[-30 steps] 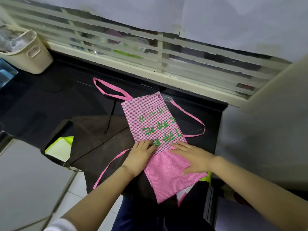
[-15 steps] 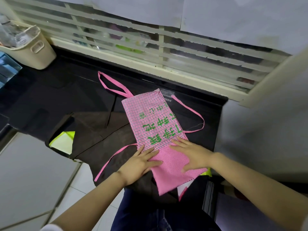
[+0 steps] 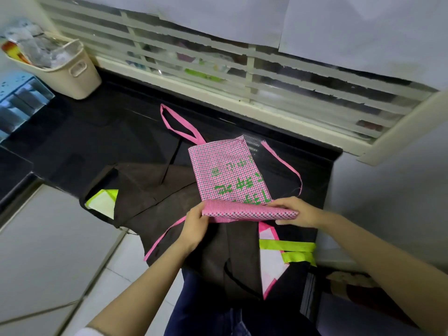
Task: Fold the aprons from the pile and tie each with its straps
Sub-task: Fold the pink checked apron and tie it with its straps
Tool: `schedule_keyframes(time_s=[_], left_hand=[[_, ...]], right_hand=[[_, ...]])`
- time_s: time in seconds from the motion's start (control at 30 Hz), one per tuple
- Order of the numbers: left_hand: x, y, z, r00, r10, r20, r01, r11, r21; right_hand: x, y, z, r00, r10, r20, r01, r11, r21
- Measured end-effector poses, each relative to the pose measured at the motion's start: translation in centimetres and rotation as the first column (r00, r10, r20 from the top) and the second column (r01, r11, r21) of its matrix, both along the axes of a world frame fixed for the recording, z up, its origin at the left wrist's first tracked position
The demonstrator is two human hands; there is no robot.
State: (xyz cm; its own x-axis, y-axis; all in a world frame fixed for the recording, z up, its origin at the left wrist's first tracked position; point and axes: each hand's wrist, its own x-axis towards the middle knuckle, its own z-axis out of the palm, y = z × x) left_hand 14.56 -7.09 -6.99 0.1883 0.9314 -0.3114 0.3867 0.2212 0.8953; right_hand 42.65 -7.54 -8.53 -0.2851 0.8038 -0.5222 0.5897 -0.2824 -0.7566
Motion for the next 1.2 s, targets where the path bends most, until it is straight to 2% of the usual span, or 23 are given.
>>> schedule_keyframes(time_s=[0.07, 0.13, 0.3, 0.4, 0.47, 0.63, 0.8, 0.87, 0.93, 1.03, 1.13, 1.2], left_hand=[[0.3, 0.5, -0.1, 0.987, 0.101, -0.126, -0.100, 0.995, 0.017], [0.3, 0.9, -0.5, 0.968, 0.157, -0.198, -0.155, 0.988, 0.024], [0.0, 0.2, -1.3, 0.968, 0.152, -0.202, -0.142, 0.988, 0.066], [-0.1, -0.1, -1.7, 0.971, 0.142, -0.192, -0.131, 0.989, 0.072], [0.0, -0.1, -1.7, 0.963, 0.161, -0.216, -0.151, 0.987, 0.062], [0.0, 0.3, -2.0, 0.895, 0.160, -0.417, -0.151, 0.987, 0.056], [-0.1, 0.7, -1.8, 0.846, 0.081, -0.528, -0.043, 0.995, 0.085], [0.1, 1.1, -1.7, 0.827, 0.061, -0.559, -0.029, 0.997, 0.066], [0.2, 1.4, -1.7, 0.829, 0.053, -0.557, -0.037, 0.999, 0.039], [0.3, 1.5, -1.8, 0.828, 0.037, -0.560, -0.034, 0.999, 0.016], [0.3, 2.2, -2.0, 0.790, -0.024, -0.612, 0.009, 1.000, -0.028], [0.2, 3.0, -1.8, 0.843, 0.021, -0.537, -0.048, 0.998, -0.036]], right_hand=[[-0.5, 0.0, -0.7, 0.998, -0.052, 0.030, 0.051, 0.999, 0.010], [-1.4, 0.4, -0.7, 0.991, -0.099, 0.087, 0.091, 0.992, 0.088], [-2.9, 0.7, -0.6, 0.967, -0.140, 0.213, 0.090, 0.969, 0.229], [-2.8, 0.4, -0.5, 0.918, -0.097, 0.384, 0.010, 0.975, 0.221], [-3.1, 0.1, -0.2, 0.894, -0.039, 0.446, -0.061, 0.976, 0.208], [-4.1, -0.2, -0.8, 0.924, -0.027, 0.382, 0.001, 0.998, 0.068], [-4.2, -0.7, -1.2, 0.973, -0.181, 0.141, 0.158, 0.974, 0.163], [-4.2, -0.8, -0.6, 0.981, -0.190, 0.048, 0.179, 0.969, 0.167], [-4.3, -0.6, -0.1, 0.985, -0.165, 0.057, 0.154, 0.974, 0.166], [-4.4, 0.2, 0.3, 0.980, -0.108, 0.169, 0.076, 0.979, 0.187], [-4.7, 1.3, 0.2, 0.980, -0.115, 0.164, 0.091, 0.985, 0.146], [-5.1, 2.2, 0.2, 0.981, -0.140, 0.137, 0.123, 0.984, 0.127]])
